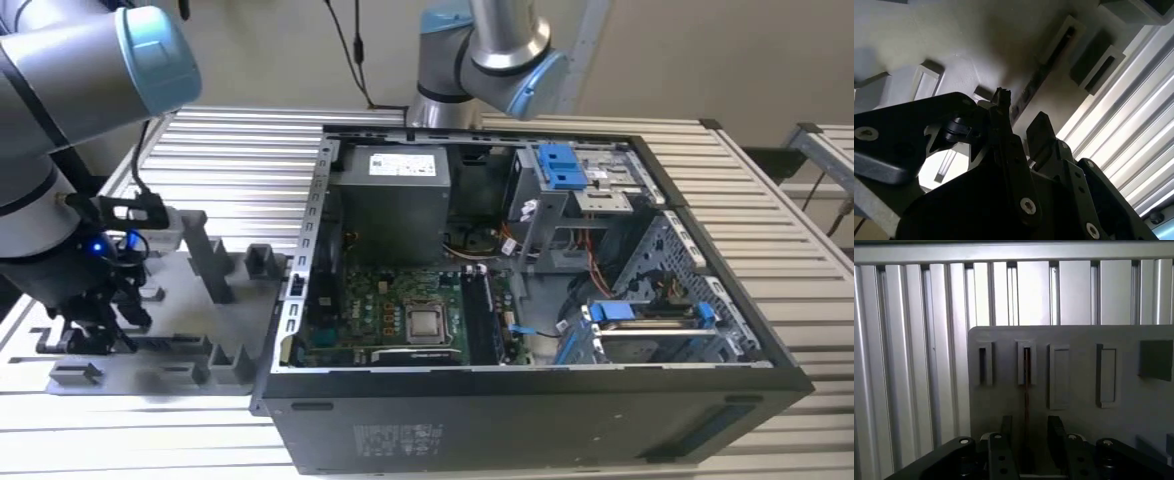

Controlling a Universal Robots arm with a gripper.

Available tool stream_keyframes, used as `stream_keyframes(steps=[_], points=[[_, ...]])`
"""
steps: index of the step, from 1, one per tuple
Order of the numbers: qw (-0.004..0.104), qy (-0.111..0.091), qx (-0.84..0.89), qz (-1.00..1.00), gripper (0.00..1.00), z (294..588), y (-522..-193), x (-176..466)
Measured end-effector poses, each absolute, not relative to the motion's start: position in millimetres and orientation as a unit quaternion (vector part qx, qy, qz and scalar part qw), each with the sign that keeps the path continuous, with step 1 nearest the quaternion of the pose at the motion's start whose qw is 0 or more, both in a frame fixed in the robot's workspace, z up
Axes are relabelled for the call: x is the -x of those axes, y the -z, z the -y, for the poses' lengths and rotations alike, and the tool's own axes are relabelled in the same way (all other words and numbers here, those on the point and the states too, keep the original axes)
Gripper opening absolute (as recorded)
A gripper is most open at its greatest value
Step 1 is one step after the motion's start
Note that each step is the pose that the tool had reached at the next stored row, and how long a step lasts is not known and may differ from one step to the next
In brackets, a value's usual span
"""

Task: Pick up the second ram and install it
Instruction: 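Pick up the second ram and move it above second insertion slot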

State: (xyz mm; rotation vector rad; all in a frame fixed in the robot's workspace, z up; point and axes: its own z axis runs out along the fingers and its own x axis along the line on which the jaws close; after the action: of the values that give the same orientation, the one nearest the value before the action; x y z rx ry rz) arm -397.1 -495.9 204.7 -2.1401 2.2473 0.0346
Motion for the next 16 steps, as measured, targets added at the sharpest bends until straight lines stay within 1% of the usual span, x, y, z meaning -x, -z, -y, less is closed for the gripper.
stream_keyframes(steps=[16], points=[[0.019,-0.011,0.69,-0.724,0.42,495.5,-196.3,399.4]])
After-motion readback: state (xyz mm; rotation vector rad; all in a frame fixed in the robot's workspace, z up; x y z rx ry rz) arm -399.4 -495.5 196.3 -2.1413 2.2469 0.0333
